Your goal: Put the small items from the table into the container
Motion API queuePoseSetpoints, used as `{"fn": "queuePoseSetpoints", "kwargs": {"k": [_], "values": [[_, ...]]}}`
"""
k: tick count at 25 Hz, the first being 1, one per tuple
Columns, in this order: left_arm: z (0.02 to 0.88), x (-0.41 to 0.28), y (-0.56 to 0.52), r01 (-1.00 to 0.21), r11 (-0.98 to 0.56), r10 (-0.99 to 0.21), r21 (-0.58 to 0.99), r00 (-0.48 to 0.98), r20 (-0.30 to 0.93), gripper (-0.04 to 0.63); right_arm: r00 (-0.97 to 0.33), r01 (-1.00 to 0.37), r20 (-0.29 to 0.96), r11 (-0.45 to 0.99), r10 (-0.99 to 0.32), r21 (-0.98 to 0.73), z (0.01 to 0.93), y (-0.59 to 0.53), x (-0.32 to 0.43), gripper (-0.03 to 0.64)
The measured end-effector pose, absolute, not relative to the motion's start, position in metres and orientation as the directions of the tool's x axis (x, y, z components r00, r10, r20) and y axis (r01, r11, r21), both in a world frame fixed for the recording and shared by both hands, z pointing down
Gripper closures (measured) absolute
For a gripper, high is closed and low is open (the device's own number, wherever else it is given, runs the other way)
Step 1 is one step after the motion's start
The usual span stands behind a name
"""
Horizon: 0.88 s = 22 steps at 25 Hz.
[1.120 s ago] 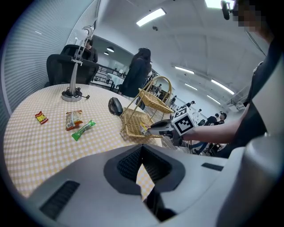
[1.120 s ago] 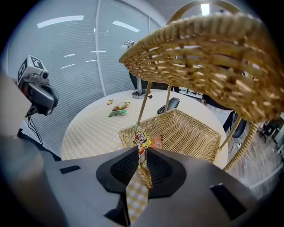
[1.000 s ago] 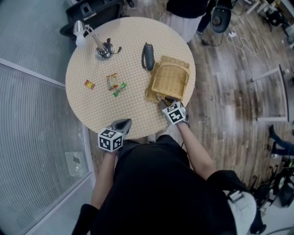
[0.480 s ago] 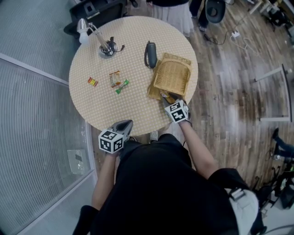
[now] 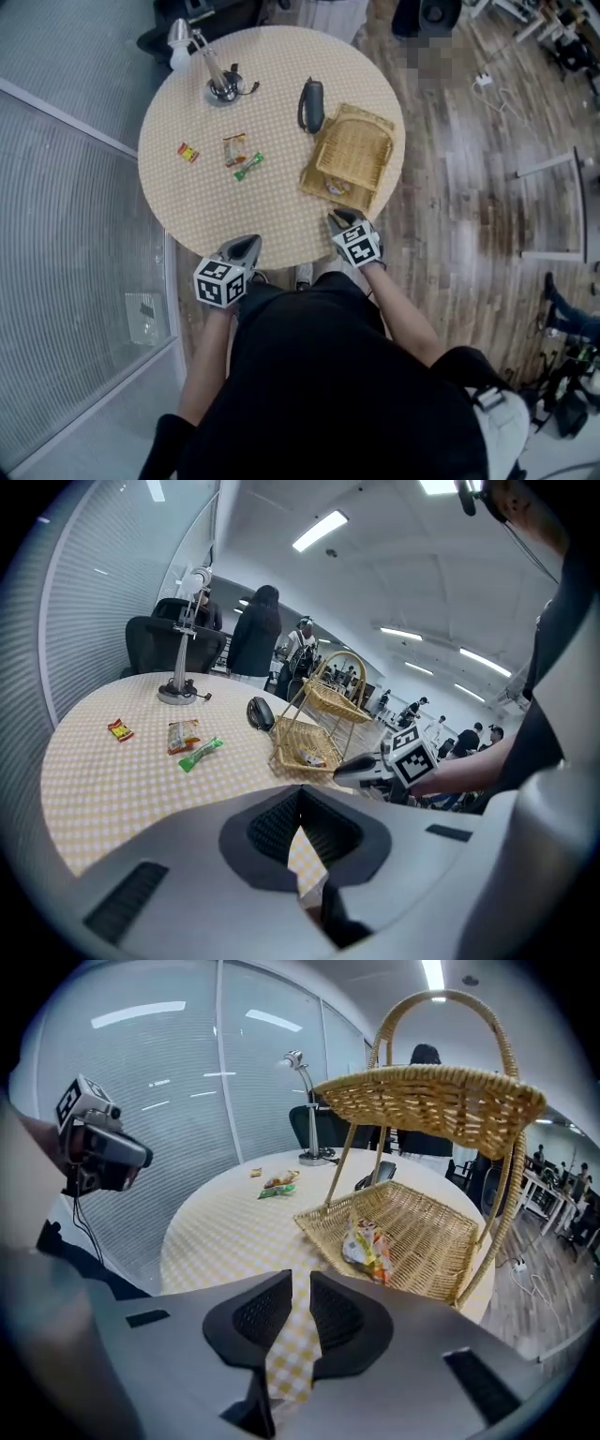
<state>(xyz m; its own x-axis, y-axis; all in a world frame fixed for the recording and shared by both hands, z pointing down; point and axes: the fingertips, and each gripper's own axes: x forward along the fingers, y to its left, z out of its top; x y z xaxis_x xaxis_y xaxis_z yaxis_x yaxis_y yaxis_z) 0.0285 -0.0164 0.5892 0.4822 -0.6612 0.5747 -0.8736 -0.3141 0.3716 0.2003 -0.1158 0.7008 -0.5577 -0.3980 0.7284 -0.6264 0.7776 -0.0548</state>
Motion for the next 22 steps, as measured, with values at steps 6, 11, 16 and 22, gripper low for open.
{"fn": "queuePoseSetpoints", "kwargs": {"k": [6,11,16,22], "values": [[0.589,0.021,-0.016,-0.885,-0.284,-0.683,0.37,0.457,0.57,0.592,-0.567,-0.591,0.755,0.801,-0.33,-0.093,0.711,-0.086,0.197,0.548],[0.591,0.018,-0.017,-0.889,-0.272,-0.684,0.368,0.447,0.577,0.592,-0.568,-0.567,0.764,0.818,-0.307,-0.094,0.714,-0.083,0.195,0.548],[0.592,0.019,-0.019,-0.887,-0.271,-0.675,0.373,0.451,0.584,0.592,-0.579,-0.552,0.758,0.828,-0.299,-0.095,0.711,-0.09,0.189,0.548],[0.591,0.023,-0.02,-0.884,-0.269,-0.672,0.382,0.457,0.583,0.592,-0.589,-0.535,0.752,0.84,-0.297,-0.088,0.705,-0.097,0.183,0.548]]}}
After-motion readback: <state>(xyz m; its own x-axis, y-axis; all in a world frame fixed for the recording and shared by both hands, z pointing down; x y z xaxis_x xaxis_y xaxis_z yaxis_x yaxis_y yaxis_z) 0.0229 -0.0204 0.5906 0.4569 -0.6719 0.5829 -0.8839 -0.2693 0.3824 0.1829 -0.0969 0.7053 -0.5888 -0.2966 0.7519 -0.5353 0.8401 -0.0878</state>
